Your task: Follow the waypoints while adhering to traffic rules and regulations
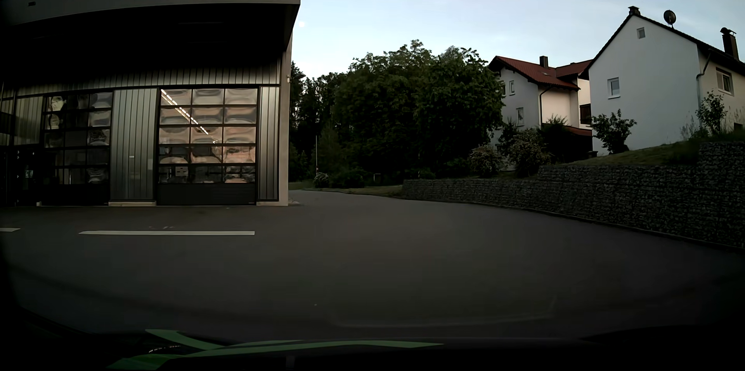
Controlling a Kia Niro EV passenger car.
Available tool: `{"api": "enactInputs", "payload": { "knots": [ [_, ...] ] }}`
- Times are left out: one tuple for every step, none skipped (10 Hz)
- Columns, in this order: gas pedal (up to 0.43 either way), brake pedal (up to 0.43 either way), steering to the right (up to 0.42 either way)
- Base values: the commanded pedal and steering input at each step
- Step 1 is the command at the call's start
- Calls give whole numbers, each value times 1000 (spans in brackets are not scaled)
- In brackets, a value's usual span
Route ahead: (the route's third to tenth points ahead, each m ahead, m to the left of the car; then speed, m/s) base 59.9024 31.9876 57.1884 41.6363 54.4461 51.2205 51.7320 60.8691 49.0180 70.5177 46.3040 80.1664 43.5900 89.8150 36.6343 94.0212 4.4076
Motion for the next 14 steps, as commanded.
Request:
{"api": "enactInputs", "payload": {
  "knots": [
    [47,0,2],
    [47,0,2],
    [47,0,1],
    [47,0,0],
    [47,0,-1],
    [47,0,-1],
    [47,0,-1],
    [47,0,-1],
    [47,0,-1],
    [39,0,-1],
    [39,0,-1],
    [39,0,-2],
    [39,0,-5],
    [39,0,-8]
  ]
}}
